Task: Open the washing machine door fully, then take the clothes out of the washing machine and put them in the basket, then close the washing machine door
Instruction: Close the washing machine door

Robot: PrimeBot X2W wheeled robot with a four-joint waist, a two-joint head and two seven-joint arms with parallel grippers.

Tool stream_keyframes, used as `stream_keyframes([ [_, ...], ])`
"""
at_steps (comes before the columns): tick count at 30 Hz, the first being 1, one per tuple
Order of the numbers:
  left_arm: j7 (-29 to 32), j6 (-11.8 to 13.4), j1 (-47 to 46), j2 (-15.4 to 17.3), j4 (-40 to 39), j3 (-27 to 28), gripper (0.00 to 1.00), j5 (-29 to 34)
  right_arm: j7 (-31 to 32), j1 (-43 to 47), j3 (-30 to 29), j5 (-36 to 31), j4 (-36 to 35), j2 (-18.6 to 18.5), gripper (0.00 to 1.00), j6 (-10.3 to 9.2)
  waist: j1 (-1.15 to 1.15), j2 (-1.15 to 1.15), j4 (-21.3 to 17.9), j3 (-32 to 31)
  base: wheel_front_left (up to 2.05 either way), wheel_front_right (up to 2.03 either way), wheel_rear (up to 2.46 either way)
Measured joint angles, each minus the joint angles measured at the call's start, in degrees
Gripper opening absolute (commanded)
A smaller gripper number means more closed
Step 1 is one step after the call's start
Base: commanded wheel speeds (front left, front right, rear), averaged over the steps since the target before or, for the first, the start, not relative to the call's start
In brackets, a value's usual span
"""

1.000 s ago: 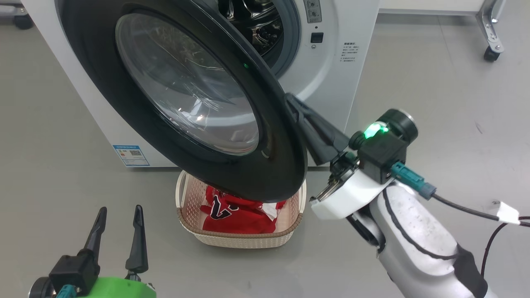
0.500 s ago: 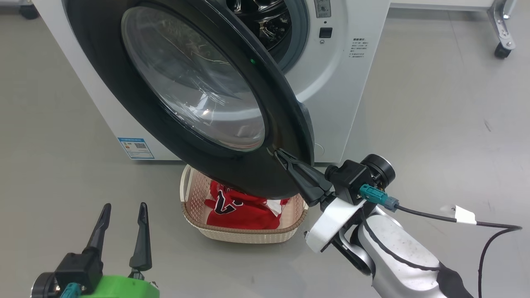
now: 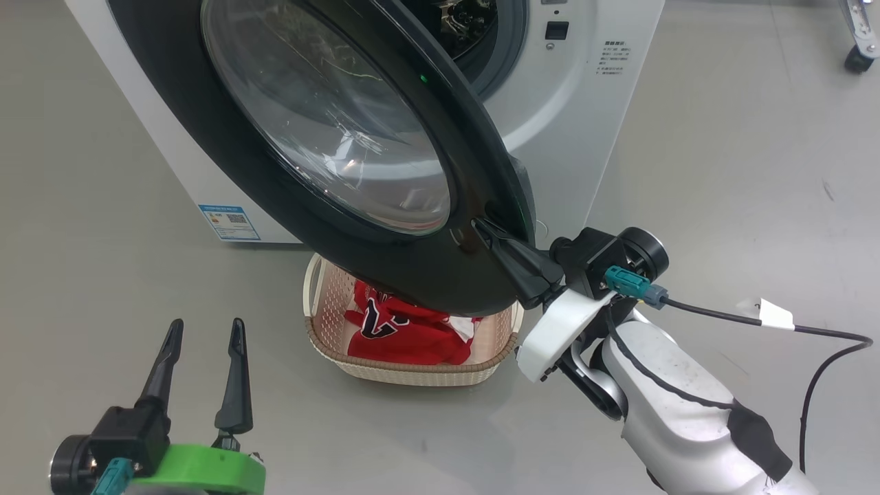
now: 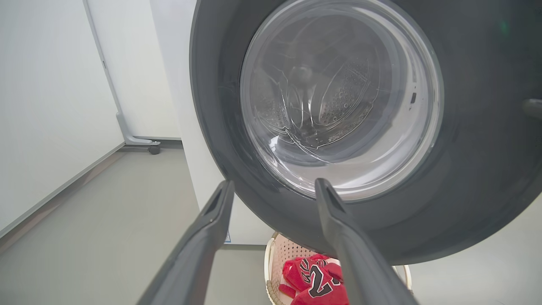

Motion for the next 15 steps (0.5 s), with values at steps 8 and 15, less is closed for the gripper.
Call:
stream_keyframes([
  [8,0.0,0.0,-0.7,-0.1,-0.4,0.0,1.00,0.1,-0.7,-2.5,-0.5,0.4,2.5,0.3,0.00,0.49,0.00,0.00,0.2,1.7,0.00,0.00,0.00],
  [15,-0.1,0.0,-2.1,-0.6,-1.0,-0.6,1.00,0.6,-1.0,-6.1,-2.8,0.9,4.7,0.0,0.00,0.49,0.00,0.00,0.5,3.7,0.00,0.00,0.00],
])
